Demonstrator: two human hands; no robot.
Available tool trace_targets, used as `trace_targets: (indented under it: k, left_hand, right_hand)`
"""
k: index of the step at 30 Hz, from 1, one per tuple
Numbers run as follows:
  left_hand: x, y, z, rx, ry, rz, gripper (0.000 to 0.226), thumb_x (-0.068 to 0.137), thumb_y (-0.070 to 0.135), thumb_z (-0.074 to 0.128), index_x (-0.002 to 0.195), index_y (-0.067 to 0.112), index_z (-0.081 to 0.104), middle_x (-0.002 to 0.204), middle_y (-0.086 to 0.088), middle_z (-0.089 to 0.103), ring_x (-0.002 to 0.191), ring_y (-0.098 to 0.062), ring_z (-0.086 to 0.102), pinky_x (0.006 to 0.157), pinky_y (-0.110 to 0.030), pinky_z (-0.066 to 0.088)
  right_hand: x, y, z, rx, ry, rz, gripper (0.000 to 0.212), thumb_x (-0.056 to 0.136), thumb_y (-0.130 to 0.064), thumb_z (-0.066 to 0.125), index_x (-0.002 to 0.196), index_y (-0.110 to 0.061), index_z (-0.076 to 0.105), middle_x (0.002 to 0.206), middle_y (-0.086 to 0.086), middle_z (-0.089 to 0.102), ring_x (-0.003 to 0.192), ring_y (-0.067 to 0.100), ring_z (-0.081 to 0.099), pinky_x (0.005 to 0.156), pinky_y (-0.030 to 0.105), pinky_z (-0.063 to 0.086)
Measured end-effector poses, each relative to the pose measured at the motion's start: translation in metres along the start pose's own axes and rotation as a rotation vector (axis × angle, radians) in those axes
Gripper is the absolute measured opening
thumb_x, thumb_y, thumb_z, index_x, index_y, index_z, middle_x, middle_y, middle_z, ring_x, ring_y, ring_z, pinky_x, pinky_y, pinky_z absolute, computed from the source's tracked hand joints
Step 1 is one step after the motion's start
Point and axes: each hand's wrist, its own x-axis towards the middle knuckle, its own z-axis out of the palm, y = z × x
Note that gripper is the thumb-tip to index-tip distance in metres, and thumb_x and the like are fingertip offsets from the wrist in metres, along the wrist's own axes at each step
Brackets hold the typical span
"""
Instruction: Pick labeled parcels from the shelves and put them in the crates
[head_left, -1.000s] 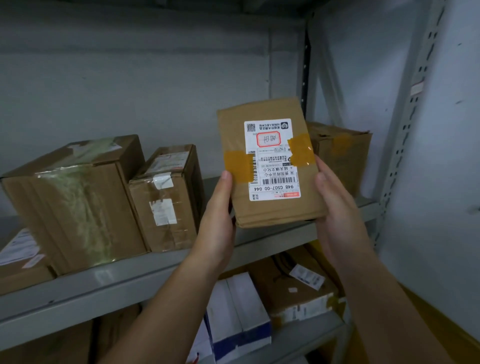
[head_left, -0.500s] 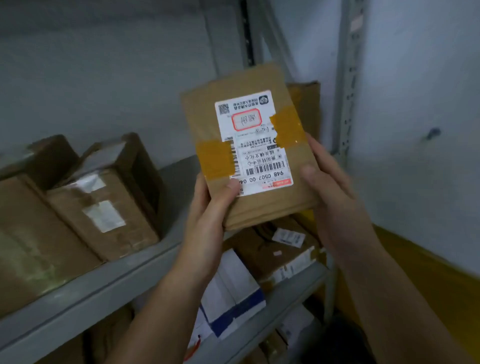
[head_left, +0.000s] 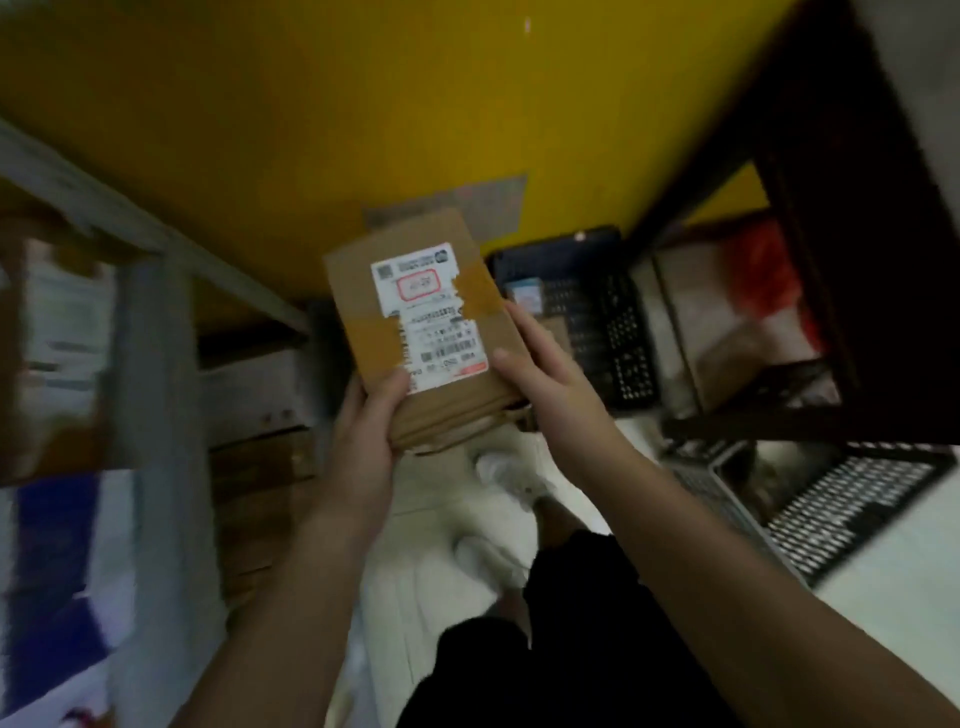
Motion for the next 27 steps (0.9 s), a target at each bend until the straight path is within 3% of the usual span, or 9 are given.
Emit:
trace_targets:
  k: [3, 6, 10, 13, 14, 17, 21, 25, 27]
  left_hand:
    - [0.025, -0.081, 0.044, 0.04, -0.099, -0.157, 0.046, 0.094, 0.039, 0.069, 0.139, 0.029, 0.068, 0.128, 0.004, 0.078, 0.118, -0.022, 0.074, 0.101, -0.046, 0.058]
    - [0.053, -0.152, 0.079, 0.076, -0.176, -0.281, 0.033, 0.103, 0.037, 0.065, 0.136, 0.033, 0.068, 0.125, 0.007, 0.079, 0.117, -0.019, 0.074, 0.108, -0.048, 0.055]
    - [0.12, -0.226, 0.118, 0.123, -0.275, -0.396, 0.033, 0.108, 0.038, 0.057, 0.14, 0.036, 0.064, 0.123, 0.014, 0.079, 0.114, -0.009, 0.074, 0.099, -0.03, 0.06]
    - [0.205, -0.276, 0.15, 0.146, -0.288, -0.375, 0.034, 0.111, 0.029, 0.055, 0.145, 0.032, 0.059, 0.123, 0.015, 0.077, 0.099, 0.006, 0.075, 0.086, -0.014, 0.06]
    - [0.236, -0.291, 0.161, 0.152, -0.266, -0.366, 0.033, 0.111, 0.028, 0.055, 0.143, 0.032, 0.059, 0.12, 0.015, 0.075, 0.095, 0.005, 0.076, 0.083, -0.015, 0.061]
    - [0.319, -0.335, 0.191, 0.289, -0.132, -0.311, 0.034, 0.11, 0.038, 0.055, 0.143, 0.031, 0.06, 0.127, 0.007, 0.072, 0.111, -0.017, 0.072, 0.099, -0.041, 0.06]
    - [0.393, -0.384, 0.207, 0.575, 0.103, -0.248, 0.03, 0.109, 0.033, 0.058, 0.134, 0.016, 0.06, 0.127, -0.006, 0.07, 0.092, -0.018, 0.065, 0.065, -0.024, 0.048]
    - [0.424, -0.409, 0.212, 0.942, 0.126, -0.181, 0.037, 0.105, 0.029, 0.067, 0.131, 0.004, 0.058, 0.128, -0.014, 0.069, 0.114, -0.032, 0.07, 0.076, -0.035, 0.049]
    - [0.43, -0.412, 0.213, 1.035, 0.101, -0.185, 0.038, 0.105, 0.027, 0.067, 0.132, 0.002, 0.056, 0.128, -0.015, 0.07, 0.113, -0.032, 0.071, 0.073, -0.034, 0.051]
  right_hand:
    - [0.0, 0.073, -0.064, -0.007, 0.172, 0.152, 0.049, 0.102, -0.029, 0.065, 0.148, -0.04, 0.056, 0.138, -0.015, 0.069, 0.122, 0.003, 0.067, 0.09, 0.023, 0.052]
    - [0.014, 0.131, -0.113, -0.011, 0.284, 0.249, 0.043, 0.101, -0.036, 0.065, 0.142, -0.05, 0.06, 0.135, -0.016, 0.07, 0.125, 0.008, 0.066, 0.097, 0.031, 0.053]
    - [0.063, 0.2, -0.171, -0.074, 0.327, 0.291, 0.039, 0.102, -0.042, 0.063, 0.139, -0.055, 0.06, 0.131, -0.015, 0.073, 0.122, 0.011, 0.068, 0.109, 0.048, 0.053]
    - [0.138, 0.253, -0.217, -0.066, 0.296, 0.273, 0.041, 0.1, -0.035, 0.066, 0.136, -0.054, 0.062, 0.133, -0.008, 0.073, 0.124, 0.018, 0.069, 0.109, 0.05, 0.052]
    - [0.168, 0.272, -0.232, -0.073, 0.273, 0.257, 0.043, 0.101, -0.03, 0.065, 0.14, -0.049, 0.06, 0.135, -0.005, 0.073, 0.125, 0.021, 0.069, 0.108, 0.051, 0.053]
    - [0.259, 0.323, -0.263, -0.108, 0.22, 0.239, 0.045, 0.105, -0.016, 0.059, 0.145, -0.038, 0.057, 0.129, -0.004, 0.076, 0.118, 0.019, 0.073, 0.1, 0.046, 0.059]
    - [0.352, 0.393, -0.272, -0.207, 0.121, 0.28, 0.048, 0.103, -0.016, 0.059, 0.148, -0.033, 0.055, 0.128, -0.004, 0.076, 0.116, 0.018, 0.074, 0.102, 0.045, 0.059]
    - [0.379, 0.446, -0.277, -0.266, 0.15, 0.291, 0.063, 0.098, -0.02, 0.055, 0.157, -0.038, 0.043, 0.139, -0.006, 0.07, 0.126, 0.018, 0.068, 0.11, 0.047, 0.054]
    - [0.375, 0.451, -0.276, -0.314, 0.172, 0.275, 0.062, 0.1, -0.027, 0.054, 0.159, -0.04, 0.039, 0.141, -0.008, 0.067, 0.129, 0.015, 0.065, 0.113, 0.045, 0.052]
